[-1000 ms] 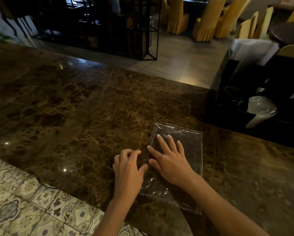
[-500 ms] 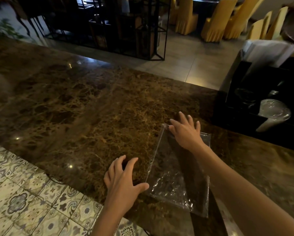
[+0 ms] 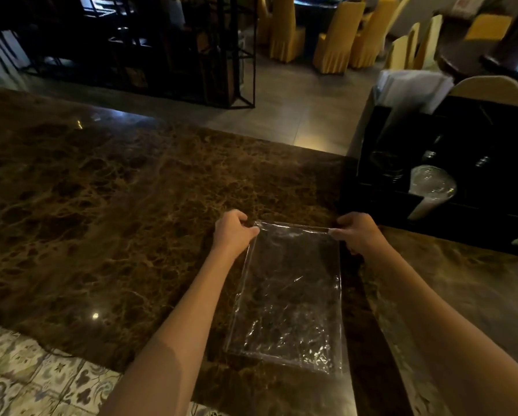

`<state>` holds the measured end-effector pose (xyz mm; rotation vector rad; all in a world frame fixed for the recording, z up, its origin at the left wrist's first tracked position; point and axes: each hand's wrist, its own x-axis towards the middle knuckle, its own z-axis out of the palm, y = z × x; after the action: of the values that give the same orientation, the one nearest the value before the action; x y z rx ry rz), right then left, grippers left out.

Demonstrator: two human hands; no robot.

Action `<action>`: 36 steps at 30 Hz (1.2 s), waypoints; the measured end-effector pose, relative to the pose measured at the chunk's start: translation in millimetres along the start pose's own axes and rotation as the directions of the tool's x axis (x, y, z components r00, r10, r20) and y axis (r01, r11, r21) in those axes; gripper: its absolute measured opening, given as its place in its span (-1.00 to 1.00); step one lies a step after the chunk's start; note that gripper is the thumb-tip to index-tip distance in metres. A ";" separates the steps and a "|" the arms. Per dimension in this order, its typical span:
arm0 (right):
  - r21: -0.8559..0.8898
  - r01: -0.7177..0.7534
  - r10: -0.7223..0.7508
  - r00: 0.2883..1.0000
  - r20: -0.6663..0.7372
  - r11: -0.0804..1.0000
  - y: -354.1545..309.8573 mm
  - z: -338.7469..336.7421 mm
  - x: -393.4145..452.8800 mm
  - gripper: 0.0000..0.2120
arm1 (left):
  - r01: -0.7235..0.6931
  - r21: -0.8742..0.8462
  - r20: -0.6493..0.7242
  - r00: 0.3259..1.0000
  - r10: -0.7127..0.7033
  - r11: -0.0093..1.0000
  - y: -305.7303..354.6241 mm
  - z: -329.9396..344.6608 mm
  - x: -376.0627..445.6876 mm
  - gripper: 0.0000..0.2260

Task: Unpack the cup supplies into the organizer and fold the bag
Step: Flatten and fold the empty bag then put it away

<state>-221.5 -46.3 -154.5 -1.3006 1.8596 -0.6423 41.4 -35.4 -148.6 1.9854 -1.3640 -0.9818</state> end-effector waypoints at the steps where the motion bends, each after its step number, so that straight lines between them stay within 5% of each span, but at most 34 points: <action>1: 0.048 0.002 -0.002 1.000 0.002 0.999 3.0 1.2 -1.3 -0.72 | 0.013 0.012 0.006 1.000 -0.013 1.000 1.8 -1.2 3.5 -0.61; 6: 0.393 0.045 -0.041 0.999 -0.019 0.918 14.0 -4.5 -4.5 -0.63 | 0.022 0.038 0.091 0.996 -0.025 0.999 14.4 -1.8 11.0 -0.64; 14: 0.583 0.083 -0.031 0.995 -0.098 0.808 14.8 -23.9 -6.6 -0.77 | 0.022 -0.029 0.315 0.949 -0.011 0.999 9.9 -1.9 16.1 -0.92; 23: 0.396 -0.341 0.190 0.908 0.373 0.853 25.5 -25.1 -40.5 -0.86 | 0.000 -0.234 0.300 0.951 0.072 0.972 0.1 -4.2 13.1 -0.95; 26: 0.415 -0.345 0.200 0.914 0.353 0.842 26.0 -13.5 -49.4 -0.99 | 0.021 -0.268 0.316 0.946 0.068 0.963 -4.7 -5.8 10.2 -0.94; 36: 0.469 -0.161 0.092 0.982 0.166 0.868 31.3 2.2 -65.8 -0.93 | 0.076 -0.179 0.385 0.923 -0.001 0.981 -17.8 -8.9 -6.8 -0.96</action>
<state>-224.5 26.4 -159.7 -0.8630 1.5245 -0.8559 56.8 -22.6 -155.1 1.7412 -1.3681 -1.5227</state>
